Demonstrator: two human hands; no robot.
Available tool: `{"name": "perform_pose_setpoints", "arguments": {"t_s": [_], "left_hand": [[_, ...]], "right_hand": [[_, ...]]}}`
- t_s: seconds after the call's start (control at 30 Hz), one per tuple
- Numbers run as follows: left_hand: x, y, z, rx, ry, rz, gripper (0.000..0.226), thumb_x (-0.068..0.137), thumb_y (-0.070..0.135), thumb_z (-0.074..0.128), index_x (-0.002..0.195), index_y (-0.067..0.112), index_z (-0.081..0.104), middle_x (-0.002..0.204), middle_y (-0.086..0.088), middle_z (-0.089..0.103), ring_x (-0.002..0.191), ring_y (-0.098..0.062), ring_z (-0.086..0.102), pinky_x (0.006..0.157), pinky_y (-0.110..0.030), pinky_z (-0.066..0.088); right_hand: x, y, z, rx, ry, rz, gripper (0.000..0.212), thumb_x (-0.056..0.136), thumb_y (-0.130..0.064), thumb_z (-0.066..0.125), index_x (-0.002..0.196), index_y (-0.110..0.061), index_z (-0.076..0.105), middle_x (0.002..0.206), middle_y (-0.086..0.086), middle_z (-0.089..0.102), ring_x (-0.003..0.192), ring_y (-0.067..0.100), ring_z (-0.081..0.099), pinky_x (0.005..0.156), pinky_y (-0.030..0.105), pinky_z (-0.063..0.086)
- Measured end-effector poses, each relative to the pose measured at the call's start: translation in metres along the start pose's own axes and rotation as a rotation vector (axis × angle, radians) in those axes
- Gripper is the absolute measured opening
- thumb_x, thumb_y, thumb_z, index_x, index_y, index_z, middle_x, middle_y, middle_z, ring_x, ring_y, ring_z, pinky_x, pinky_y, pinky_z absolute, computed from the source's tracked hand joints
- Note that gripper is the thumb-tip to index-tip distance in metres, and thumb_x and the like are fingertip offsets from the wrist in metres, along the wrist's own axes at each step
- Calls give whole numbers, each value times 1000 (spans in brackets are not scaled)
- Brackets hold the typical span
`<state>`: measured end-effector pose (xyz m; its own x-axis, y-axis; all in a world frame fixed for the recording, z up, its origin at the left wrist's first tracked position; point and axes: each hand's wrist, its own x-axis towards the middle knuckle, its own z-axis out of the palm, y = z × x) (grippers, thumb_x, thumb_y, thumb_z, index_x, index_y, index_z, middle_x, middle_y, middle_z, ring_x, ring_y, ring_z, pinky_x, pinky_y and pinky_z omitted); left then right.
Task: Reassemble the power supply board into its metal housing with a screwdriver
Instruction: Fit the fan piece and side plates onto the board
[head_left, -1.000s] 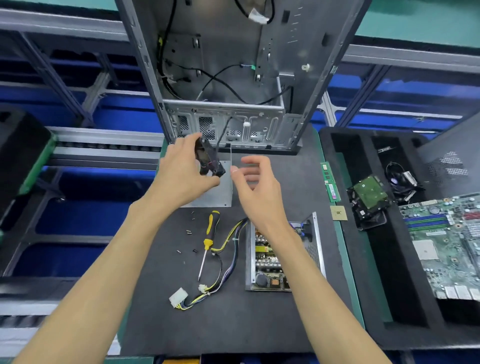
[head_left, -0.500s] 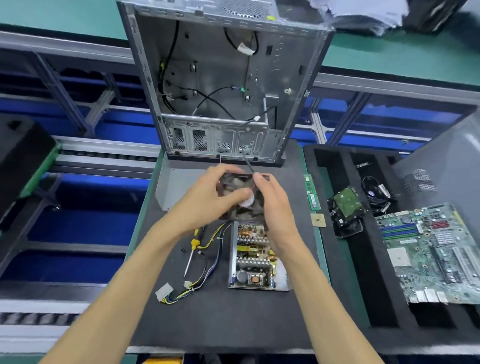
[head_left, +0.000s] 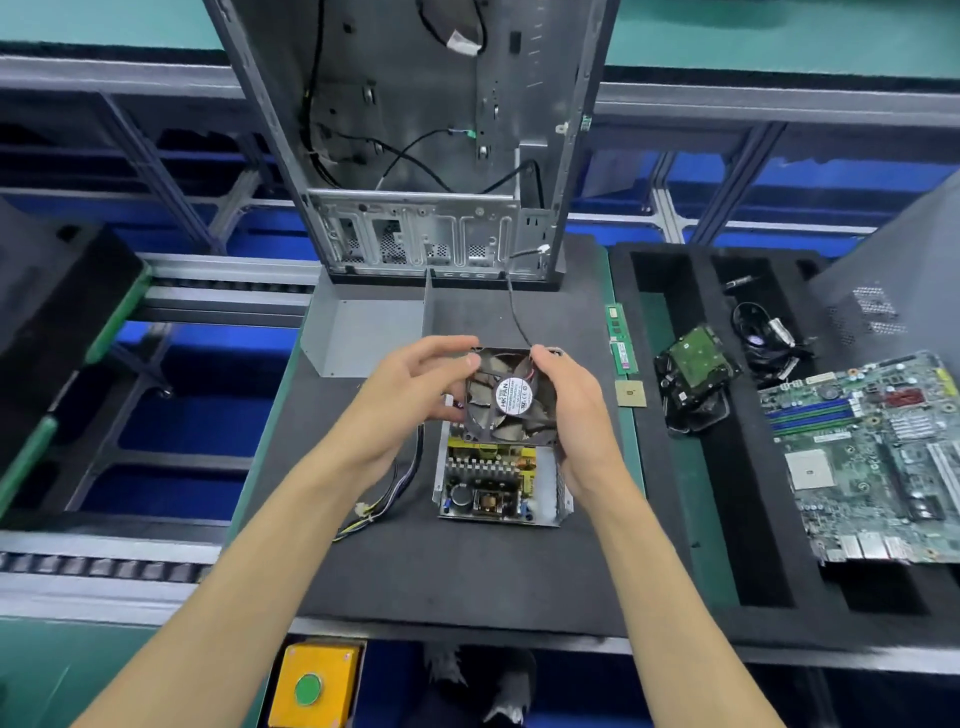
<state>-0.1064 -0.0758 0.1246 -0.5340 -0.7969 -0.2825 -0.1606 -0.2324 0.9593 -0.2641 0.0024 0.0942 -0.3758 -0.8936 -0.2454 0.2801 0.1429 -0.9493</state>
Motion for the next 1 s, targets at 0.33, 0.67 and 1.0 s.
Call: {"name": "perform_pose_setpoints", "arguments": {"t_s": [0.33, 0.67, 1.0], "left_hand": [[-12, -22, 20, -59, 120, -121, 27, 99, 31, 61, 117, 14, 73, 101, -3, 74, 86, -17, 57, 70, -23, 50], [-18, -22, 38, -127, 198, -54, 20, 88, 22, 75, 103, 9, 72, 78, 3, 72, 68, -12, 64, 56, -25, 52], [-10, -44, 58, 140, 329, -116, 19, 77, 20, 84, 88, 12, 71, 61, 6, 66, 56, -11, 57, 44, -22, 45]], "right_hand": [[-21, 23, -19, 279, -117, 83, 42, 106, -25, 43, 97, -26, 84, 105, 8, 79, 97, 19, 76, 76, 30, 60], [-24, 24, -35, -247, 78, -65, 37, 105, -32, 56, 141, -21, 60, 116, -20, 65, 100, -21, 58, 84, 0, 43], [-22, 44, -68, -272, 298, -91, 30, 108, -25, 47, 132, -29, 65, 133, -12, 62, 120, -5, 55, 110, 28, 45]]}}
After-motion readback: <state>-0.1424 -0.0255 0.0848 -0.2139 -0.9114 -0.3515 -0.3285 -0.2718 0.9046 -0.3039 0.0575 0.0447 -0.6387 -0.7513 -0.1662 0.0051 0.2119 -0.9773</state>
